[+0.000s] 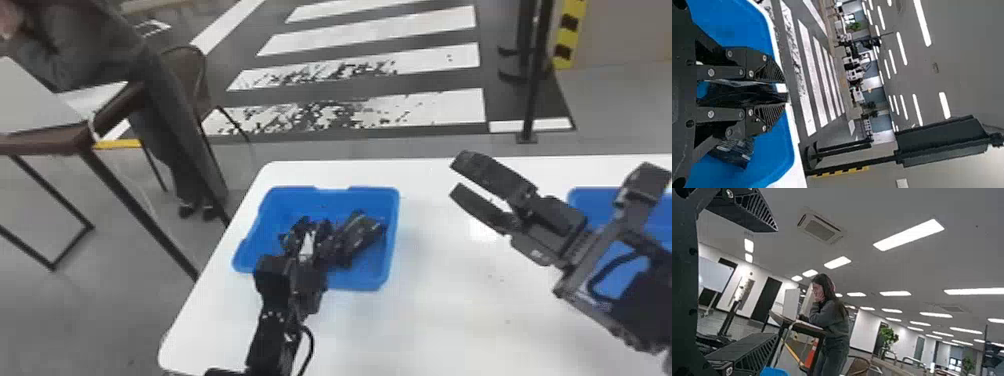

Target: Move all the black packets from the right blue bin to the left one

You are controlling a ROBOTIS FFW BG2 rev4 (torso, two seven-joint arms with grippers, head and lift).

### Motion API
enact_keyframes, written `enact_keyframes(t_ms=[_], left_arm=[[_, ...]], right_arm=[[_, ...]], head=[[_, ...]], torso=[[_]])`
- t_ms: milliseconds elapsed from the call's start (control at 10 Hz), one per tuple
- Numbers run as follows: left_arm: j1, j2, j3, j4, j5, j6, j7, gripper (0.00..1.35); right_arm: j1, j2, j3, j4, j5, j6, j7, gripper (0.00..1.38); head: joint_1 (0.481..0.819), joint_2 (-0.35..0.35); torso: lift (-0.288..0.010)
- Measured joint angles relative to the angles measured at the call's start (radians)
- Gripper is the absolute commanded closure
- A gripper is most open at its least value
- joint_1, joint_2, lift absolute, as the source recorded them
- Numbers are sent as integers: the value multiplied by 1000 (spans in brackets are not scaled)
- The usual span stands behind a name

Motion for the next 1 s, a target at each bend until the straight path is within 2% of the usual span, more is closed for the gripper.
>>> enact_keyframes(t_ms=[100,200,300,400,500,600,700,800,1000], left_arm=[[8,-2,-1,6,85,-2,-14,159],[17,-3,-5,7,144,-28,-40,229],[29,-1,-20,-9,198,-67,-63,237],[55,4,-45,-67,247,-40,-67,237],[84,10,-62,-141,262,16,-67,233],[111,14,-75,-195,262,35,-66,233],[138,16,-94,-238,262,37,-64,237],[157,23,-123,-267,262,42,-62,231],[170,38,-164,-297,255,63,-61,209]], right_arm=[[23,9,-81,-28,183,-46,-2,85],[47,19,-171,-65,386,-65,-19,87],[86,25,-257,-154,593,-44,-81,90],[145,34,-341,-305,807,5,-168,90],[194,48,-407,-434,975,60,-231,90],[222,58,-443,-516,1079,140,-296,91],[244,63,-456,-572,1141,229,-368,93],[257,65,-468,-601,1184,315,-407,93],[259,69,-506,-588,1265,438,-413,96]], head=[[695,318],[695,292],[695,228],[695,163],[695,92],[695,69],[695,21],[695,-21],[695,-105]], torso=[[-140],[-140],[-140],[-140],[-140],[-140],[-140],[-140],[-140]])
